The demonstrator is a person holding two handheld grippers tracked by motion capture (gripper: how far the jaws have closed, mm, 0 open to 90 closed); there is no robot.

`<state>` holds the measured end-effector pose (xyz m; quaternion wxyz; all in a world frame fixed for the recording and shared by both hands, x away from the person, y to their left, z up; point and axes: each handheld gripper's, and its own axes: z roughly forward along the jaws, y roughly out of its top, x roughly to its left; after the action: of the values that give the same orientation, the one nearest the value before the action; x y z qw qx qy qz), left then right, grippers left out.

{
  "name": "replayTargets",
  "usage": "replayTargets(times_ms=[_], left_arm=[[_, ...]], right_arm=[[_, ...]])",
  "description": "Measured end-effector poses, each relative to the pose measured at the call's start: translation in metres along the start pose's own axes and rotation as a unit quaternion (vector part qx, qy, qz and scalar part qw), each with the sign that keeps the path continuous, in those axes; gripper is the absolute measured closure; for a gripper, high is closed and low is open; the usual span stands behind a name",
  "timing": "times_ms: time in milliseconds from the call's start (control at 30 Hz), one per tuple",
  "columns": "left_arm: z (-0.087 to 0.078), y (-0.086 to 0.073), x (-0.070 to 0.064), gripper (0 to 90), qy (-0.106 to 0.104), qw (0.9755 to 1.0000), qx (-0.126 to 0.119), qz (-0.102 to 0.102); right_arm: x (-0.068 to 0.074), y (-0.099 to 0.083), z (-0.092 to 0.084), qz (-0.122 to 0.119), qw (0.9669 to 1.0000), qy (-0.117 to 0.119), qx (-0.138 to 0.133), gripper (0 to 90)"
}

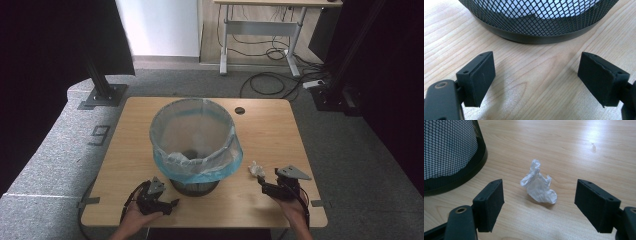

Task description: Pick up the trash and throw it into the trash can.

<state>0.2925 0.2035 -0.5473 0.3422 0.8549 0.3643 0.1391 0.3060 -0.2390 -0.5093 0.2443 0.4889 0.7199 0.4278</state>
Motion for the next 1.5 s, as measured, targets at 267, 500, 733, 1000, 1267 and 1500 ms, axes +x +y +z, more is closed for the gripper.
replayTargets(times_ms=[267,500,733,1000,1267,1500], left_arm=[[0.0,0.0,0.0,14.4,0.0,1.0,0.0,0.0],[0.0,0.0,0.0,14.3,0.0,1.0,0.0,0.0],[0.0,0.0,0.0,14.4,0.0,1.0,0.0,-0.001],[0.0,0.0,0.0,14.4,0.0,1.0,0.0,-0.001],[0.0,0.0,0.0,14.4,0.0,1.0,0.001,-0.001],[0.0,0.0,0.0,14.3,0.0,1.0,0.0,-0.001]], right_arm=[[0.0,0.002,0.005,0.003,1.0,0.003,-0.006,25.5],[0.001,0.004,0.014,-0.004,1.0,0.008,0.0,27.7],[0.001,0.004,0.026,-0.005,0.9999,0.012,0.009,28.0],[0.002,0.008,0.034,-0.004,0.9999,0.013,0.01,28.5],[0.004,0.009,0.048,-0.008,0.9997,0.013,0.021,29.1],[0.004,0.007,0.06,-0.011,0.9992,0.011,0.038,37.5]])
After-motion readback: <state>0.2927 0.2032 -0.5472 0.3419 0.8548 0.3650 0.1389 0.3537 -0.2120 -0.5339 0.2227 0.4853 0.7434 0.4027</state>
